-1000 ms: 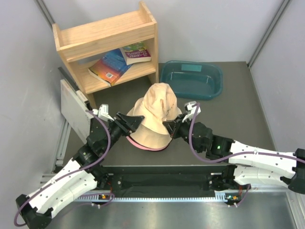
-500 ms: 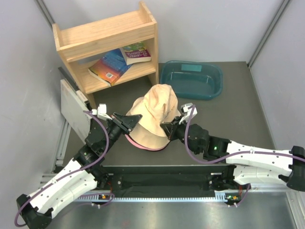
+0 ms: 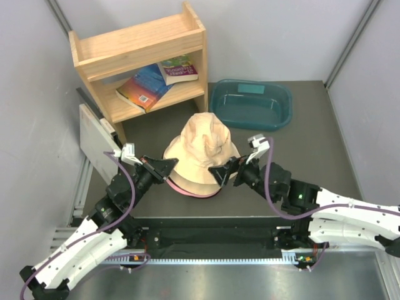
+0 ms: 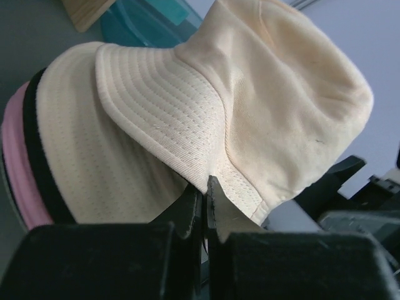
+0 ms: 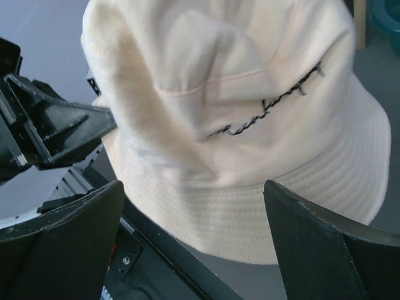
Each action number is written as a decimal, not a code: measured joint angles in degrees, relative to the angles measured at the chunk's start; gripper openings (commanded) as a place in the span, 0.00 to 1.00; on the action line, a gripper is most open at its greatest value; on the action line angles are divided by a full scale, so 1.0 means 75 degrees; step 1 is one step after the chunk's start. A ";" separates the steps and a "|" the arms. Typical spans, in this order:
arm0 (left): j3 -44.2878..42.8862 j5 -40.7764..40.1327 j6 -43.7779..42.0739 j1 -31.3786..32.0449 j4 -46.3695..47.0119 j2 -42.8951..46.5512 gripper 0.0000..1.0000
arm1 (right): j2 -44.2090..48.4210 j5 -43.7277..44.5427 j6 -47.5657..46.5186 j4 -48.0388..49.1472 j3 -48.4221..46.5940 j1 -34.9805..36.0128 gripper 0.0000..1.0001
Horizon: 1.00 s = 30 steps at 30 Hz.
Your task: Stack the hats
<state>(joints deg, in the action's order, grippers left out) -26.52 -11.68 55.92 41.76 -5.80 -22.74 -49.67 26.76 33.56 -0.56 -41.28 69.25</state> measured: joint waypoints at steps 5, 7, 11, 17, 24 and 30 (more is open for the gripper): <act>-0.0105 0.0090 -0.0458 0.0000 -0.0714 -0.0134 0.00 | 0.0373 -0.1751 0.0224 -0.0023 0.0262 -0.2043 0.89; -0.0108 0.0163 -0.0554 0.0000 -0.0801 -0.0283 0.00 | 0.0487 -0.2314 0.0402 0.0052 0.0679 -0.2739 0.90; -0.0108 0.0192 -0.0723 -0.0006 -0.0868 -0.0455 0.00 | 0.0950 -0.3168 0.0816 -0.0032 0.1413 -0.3185 0.90; -0.0125 0.0175 -0.0871 -0.0006 -0.0909 -0.0455 0.00 | 0.1836 -0.3960 0.1527 0.0530 0.2343 -0.3873 0.90; -0.0152 0.0085 -0.0892 -0.0006 -0.1008 -0.0452 0.00 | 0.1609 -0.4832 0.2500 0.1769 0.3273 -0.4226 0.86; -0.0154 0.0003 -0.0956 -0.0006 -0.1102 -0.0393 0.00 | 0.1355 -0.5292 0.3363 0.3448 0.3981 -0.4345 0.59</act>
<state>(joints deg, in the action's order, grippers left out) -27.68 -11.66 48.75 41.71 -14.06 -25.69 -39.51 -12.93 58.78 25.30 -11.42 36.67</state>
